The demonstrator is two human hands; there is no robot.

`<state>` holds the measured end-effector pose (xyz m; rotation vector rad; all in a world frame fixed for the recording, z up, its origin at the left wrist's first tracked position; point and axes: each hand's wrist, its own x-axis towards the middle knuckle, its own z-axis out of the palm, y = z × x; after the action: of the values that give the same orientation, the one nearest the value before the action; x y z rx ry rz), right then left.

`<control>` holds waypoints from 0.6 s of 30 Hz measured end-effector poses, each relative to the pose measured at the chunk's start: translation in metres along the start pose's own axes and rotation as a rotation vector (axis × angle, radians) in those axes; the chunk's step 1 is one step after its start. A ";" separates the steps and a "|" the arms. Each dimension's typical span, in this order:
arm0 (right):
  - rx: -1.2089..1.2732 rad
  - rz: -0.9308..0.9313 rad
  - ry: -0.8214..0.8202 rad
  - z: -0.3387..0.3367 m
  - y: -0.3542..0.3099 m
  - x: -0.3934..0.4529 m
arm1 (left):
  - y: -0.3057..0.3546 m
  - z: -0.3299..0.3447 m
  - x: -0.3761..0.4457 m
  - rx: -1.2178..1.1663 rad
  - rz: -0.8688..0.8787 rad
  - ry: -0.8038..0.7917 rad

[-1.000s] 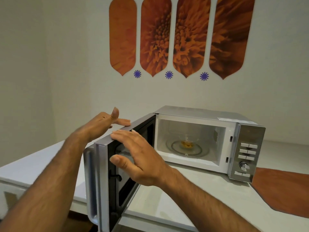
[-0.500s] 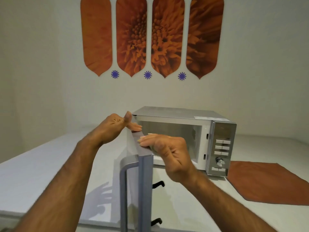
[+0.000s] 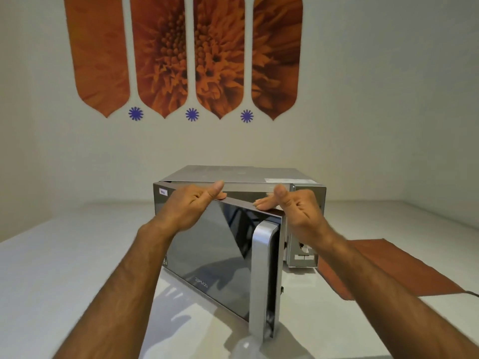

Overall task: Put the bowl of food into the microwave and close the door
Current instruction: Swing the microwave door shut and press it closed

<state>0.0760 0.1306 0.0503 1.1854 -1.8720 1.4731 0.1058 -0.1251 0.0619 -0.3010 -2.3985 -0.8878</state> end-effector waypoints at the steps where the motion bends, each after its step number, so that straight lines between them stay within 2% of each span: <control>1: -0.097 -0.009 -0.014 -0.005 0.003 0.003 | -0.001 0.005 0.003 0.021 0.020 0.006; 6: -0.514 -0.104 -0.081 -0.019 0.012 0.015 | 0.002 0.030 0.017 0.252 0.100 0.077; 10: -0.837 -0.086 -0.075 -0.018 0.027 0.018 | 0.003 0.049 0.027 0.322 0.159 0.091; 14: -1.069 -0.015 -0.054 -0.008 0.045 0.013 | 0.000 0.068 0.039 0.404 0.152 0.096; 18: -1.227 0.118 -0.143 0.000 0.061 0.010 | -0.002 0.084 0.046 0.468 0.149 0.112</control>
<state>0.0196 0.1302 0.0257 0.5486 -2.3252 0.0736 0.0318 -0.0712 0.0349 -0.2352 -2.3565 -0.2547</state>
